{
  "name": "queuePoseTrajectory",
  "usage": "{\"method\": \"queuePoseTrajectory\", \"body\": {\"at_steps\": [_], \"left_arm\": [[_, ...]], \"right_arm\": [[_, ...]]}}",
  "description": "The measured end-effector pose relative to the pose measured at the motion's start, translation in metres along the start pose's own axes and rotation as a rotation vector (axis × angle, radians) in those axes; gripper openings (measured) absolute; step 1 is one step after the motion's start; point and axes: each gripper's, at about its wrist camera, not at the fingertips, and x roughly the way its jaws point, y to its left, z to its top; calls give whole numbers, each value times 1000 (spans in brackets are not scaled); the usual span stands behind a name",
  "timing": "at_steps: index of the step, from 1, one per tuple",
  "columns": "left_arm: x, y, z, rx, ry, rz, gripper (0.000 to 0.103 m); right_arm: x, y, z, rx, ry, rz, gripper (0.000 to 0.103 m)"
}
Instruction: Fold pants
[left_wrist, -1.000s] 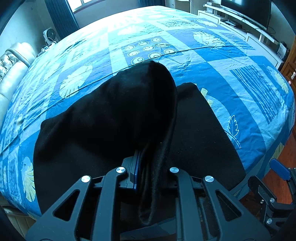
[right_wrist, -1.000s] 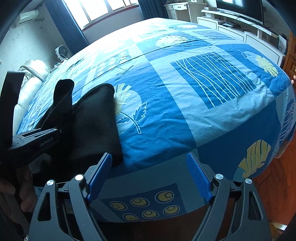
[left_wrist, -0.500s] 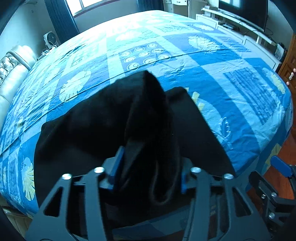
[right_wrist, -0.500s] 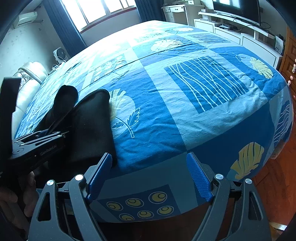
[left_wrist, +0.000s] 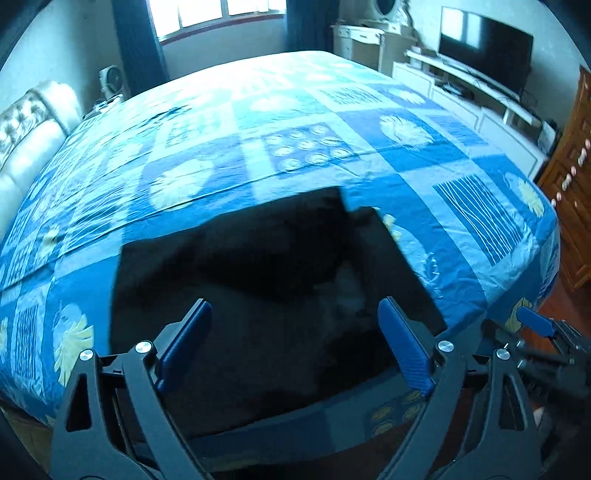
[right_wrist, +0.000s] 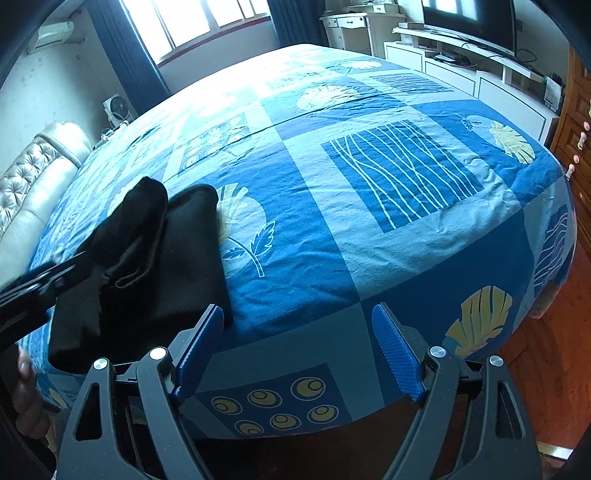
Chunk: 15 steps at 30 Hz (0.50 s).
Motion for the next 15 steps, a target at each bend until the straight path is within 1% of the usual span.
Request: {"method": "queuePoseTrajectory", "body": {"at_steps": [2, 4, 6, 9, 11, 14, 15], "left_arm": [[-7, 23, -5, -30, -4, -5, 93], [-13, 55, -14, -70, -5, 5, 93], [-18, 86, -25, -114, -8, 20, 93], [-22, 131, -42, -173, -24, 40, 93], [-22, 154, -53, -196, -21, 58, 93], [-18, 185, -71, -230, -2, 55, 93], [-16, 195, -78, -246, 10, 50, 93]], "right_arm": [[-4, 1, 3, 16, -3, 42, 81], [-8, 5, 7, 31, -3, 115, 82], [-7, 15, 12, 39, 21, 227, 82], [5, 31, 18, 54, 69, 358, 82], [20, 44, 24, 76, 110, 412, 82], [41, 61, 28, 110, 157, 465, 82], [50, 68, 30, 125, 184, 496, 82]]}}
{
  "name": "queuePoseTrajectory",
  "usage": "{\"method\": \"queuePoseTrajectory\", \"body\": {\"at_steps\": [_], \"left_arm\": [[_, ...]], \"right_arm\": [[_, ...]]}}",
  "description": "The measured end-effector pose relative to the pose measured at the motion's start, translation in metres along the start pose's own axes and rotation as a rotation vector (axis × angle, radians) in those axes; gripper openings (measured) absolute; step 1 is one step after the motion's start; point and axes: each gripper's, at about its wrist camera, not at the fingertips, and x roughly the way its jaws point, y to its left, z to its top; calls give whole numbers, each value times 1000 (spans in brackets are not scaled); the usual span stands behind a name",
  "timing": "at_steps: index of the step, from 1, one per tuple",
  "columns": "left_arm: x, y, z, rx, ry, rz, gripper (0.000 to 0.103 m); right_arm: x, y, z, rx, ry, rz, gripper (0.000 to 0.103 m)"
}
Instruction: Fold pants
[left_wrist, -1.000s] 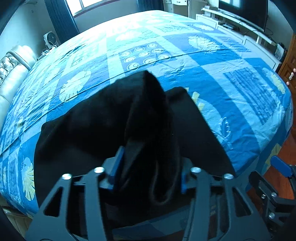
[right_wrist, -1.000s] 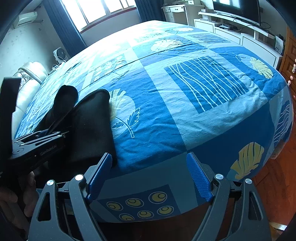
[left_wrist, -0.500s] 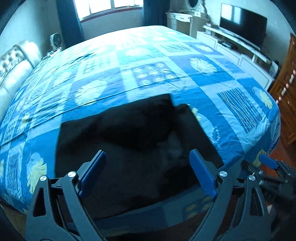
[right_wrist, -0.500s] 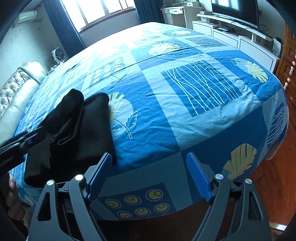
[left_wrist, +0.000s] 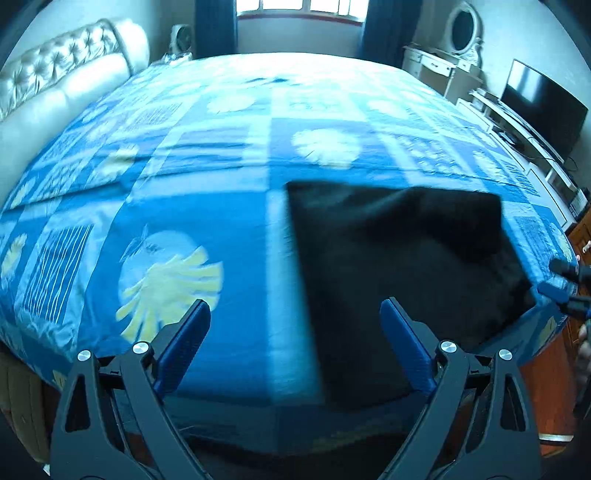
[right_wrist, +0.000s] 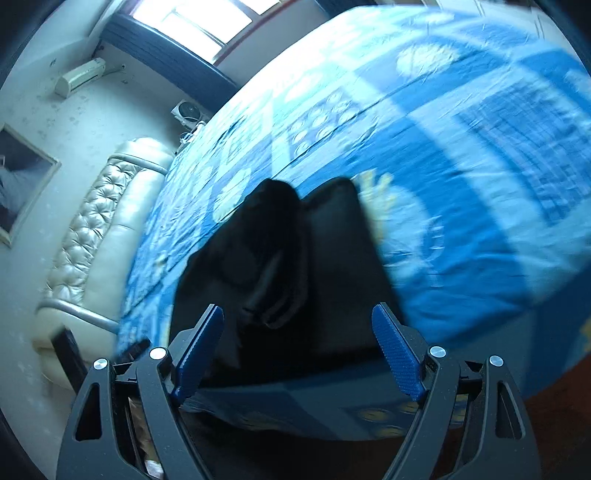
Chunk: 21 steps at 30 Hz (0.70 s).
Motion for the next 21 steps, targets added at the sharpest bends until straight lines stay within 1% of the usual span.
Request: {"method": "queuePoseTrajectory", "body": {"at_steps": [2, 4, 6, 8, 9, 10, 11, 12, 14, 18, 19, 20, 21], "left_arm": [[4, 17, -6, -30, 19, -13, 93], [10, 32, -13, -73, 47, -34, 93], [17, 41, -18, -118, 70, -68, 93], [23, 47, -21, -151, 93, -78, 93], [27, 47, -21, -159, 117, -92, 93], [28, 47, -22, -160, 125, -110, 93], [28, 46, -22, -158, 125, -120, 93], [27, 44, -21, -150, 120, -118, 93], [25, 40, -20, -126, 109, -116, 93], [24, 36, -19, -94, 94, -114, 93], [24, 36, -19, -91, 96, -113, 93], [24, 36, -20, -90, 99, -111, 93], [25, 36, -20, -91, 102, -109, 93]], "right_arm": [[15, 0, 3, 30, 33, 31, 82], [29, 1, 5, 64, 50, 21, 82], [36, 2, 3, 79, 46, 21, 83], [38, 5, 2, 64, 44, 5, 81], [39, 9, 0, 42, 43, -14, 79], [40, 13, -1, 19, 47, -33, 74], [41, 16, -2, 4, 52, -46, 64], [43, 19, -3, -13, 59, -67, 57], [47, 20, -3, -19, 65, -76, 46], [48, 23, -4, -63, 71, -124, 31], [50, 29, -4, -86, 70, -134, 23], [51, 34, -5, -107, 61, -148, 19], [51, 38, -6, -125, 51, -160, 17]]}}
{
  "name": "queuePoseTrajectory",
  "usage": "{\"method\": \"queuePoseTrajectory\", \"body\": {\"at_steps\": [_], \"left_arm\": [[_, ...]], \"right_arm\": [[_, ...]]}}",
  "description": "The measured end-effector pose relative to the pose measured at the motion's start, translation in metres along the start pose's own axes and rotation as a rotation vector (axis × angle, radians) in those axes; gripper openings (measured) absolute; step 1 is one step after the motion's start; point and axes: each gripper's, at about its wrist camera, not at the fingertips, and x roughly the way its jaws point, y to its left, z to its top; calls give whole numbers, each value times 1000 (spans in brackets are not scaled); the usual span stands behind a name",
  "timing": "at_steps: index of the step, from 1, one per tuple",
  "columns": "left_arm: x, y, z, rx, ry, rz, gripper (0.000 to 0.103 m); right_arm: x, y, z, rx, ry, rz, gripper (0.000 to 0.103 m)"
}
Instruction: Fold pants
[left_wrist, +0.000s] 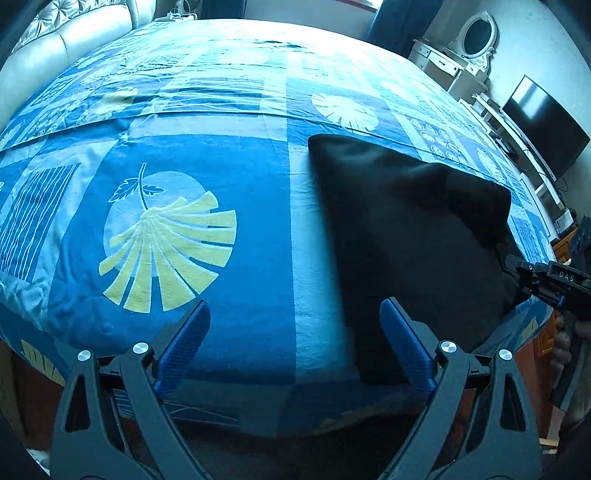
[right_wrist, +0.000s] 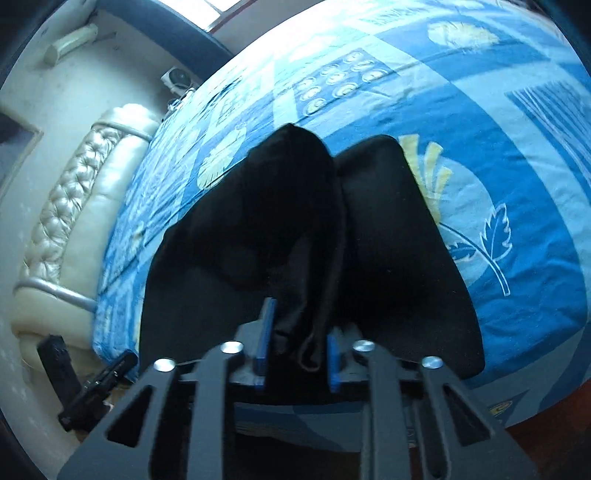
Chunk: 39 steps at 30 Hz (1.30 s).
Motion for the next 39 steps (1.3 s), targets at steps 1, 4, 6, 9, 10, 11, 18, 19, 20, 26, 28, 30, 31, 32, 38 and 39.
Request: {"method": "queuePoseTrajectory", "body": {"at_steps": [1, 4, 6, 9, 10, 11, 18, 19, 20, 26, 28, 30, 31, 32, 38, 39], "left_arm": [[1, 1, 0, -4, 5, 3, 93], [5, 6, -2, -22, 23, 3, 93], [5, 7, -3, -29, 25, 2, 93], [1, 6, -2, -21, 10, 0, 93], [0, 5, -2, -20, 7, -2, 93], [-2, 4, -2, -20, 3, -6, 93], [0, -5, -1, -4, 5, -18, 93], [1, -6, -1, 1, 6, -16, 93], [1, -7, -1, 3, 6, -14, 93], [3, -7, -2, 4, 9, -11, 93], [3, -6, -2, 2, 9, -10, 93], [4, -4, -1, -4, 12, -11, 93], [4, -4, -2, -4, 14, -11, 93], [4, -3, -1, -4, 15, -10, 93], [6, 0, -2, -9, 21, -12, 93], [6, 2, -2, -15, 24, -16, 93]], "right_arm": [[-2, 2, 1, -14, -10, -8, 15], [-10, 9, 2, -39, -44, -12, 13], [-21, 9, 5, -44, -71, -2, 12], [-44, 3, 10, -40, -116, 18, 11], [-52, -1, 12, -36, -133, 17, 11], [-58, -6, 11, -33, -141, 11, 11], [-47, -51, 0, 32, -84, -42, 11], [-43, -54, -2, 40, -79, -45, 11], [-38, -58, -4, 50, -70, -45, 11], [-29, -77, -6, 110, -58, 21, 13], [-29, -83, -7, 132, -60, 48, 13], [-29, -90, -9, 161, -62, 87, 13], [-29, -94, -9, 179, -62, 112, 14], [-30, -97, -9, 196, -62, 131, 15], [-44, -110, -11, 211, -71, 150, 17], [-49, -111, -10, 210, -79, 126, 20]]}}
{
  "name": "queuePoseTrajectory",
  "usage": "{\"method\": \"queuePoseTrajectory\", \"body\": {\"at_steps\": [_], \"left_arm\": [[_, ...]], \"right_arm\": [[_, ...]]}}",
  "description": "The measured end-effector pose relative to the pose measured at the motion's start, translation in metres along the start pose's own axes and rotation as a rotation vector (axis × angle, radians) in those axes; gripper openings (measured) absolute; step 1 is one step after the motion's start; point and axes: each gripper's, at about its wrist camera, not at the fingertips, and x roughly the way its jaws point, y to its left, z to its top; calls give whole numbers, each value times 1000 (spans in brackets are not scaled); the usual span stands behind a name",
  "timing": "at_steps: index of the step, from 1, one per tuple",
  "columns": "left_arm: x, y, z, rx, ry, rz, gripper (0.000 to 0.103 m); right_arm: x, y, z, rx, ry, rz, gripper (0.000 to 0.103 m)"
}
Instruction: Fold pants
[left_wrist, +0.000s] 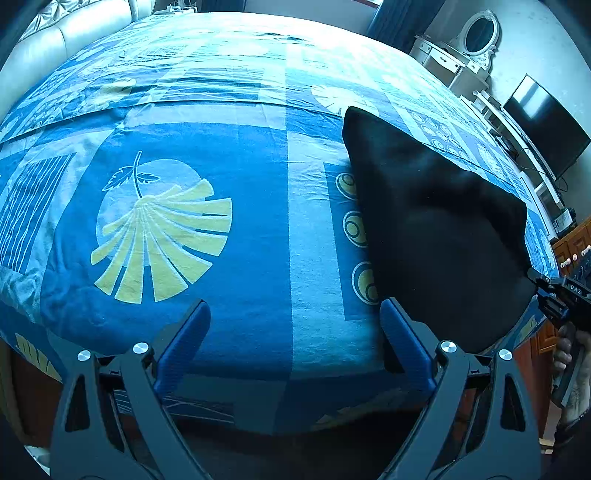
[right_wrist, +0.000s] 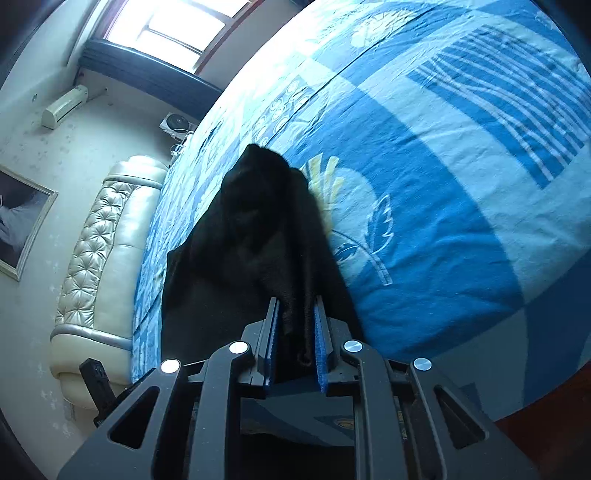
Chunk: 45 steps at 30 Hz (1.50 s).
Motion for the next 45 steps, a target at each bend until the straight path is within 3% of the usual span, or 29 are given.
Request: {"method": "queuePoseTrajectory", "body": {"at_steps": [1, 3, 4, 7, 11, 18, 25, 26, 28, 29, 34, 40, 45], "left_arm": [[0, 1, 0, -5, 3, -5, 93], [1, 5, 1, -28, 12, -27, 93], [1, 7, 1, -42, 14, -41, 93], [3, 11, 5, -89, 27, -134, 93], [15, 4, 9, -112, 68, -254, 93], [40, -25, 11, -107, 124, -353, 93], [61, -35, 15, -145, 150, -422, 93], [62, -35, 16, -149, 150, -430, 91], [68, -37, 17, -150, 167, -456, 62], [72, -38, 17, -151, 188, -462, 61], [69, -39, 22, -136, 183, -434, 40], [51, -34, 31, -84, 138, -381, 35], [30, -1, 35, -84, 100, -321, 35]], "right_arm": [[-3, -1, 1, 0, -10, -35, 34], [-15, -4, 6, 23, -44, -70, 39], [-19, -6, 8, 44, -52, -42, 40], [-35, -14, 13, 118, -108, 60, 65], [-26, -15, 17, 138, -77, 145, 70], [21, -7, 7, 97, 38, 160, 70], [41, -1, -1, 71, 73, 154, 74], [42, 1, -1, 56, 77, 141, 72], [42, 5, -2, 22, 80, 102, 61], [44, 9, -3, 5, 82, 92, 57], [46, 23, -4, -22, 70, 74, 48], [58, 50, -6, -54, 77, 87, 42], [93, 90, -15, -103, 137, 120, 41]]}}
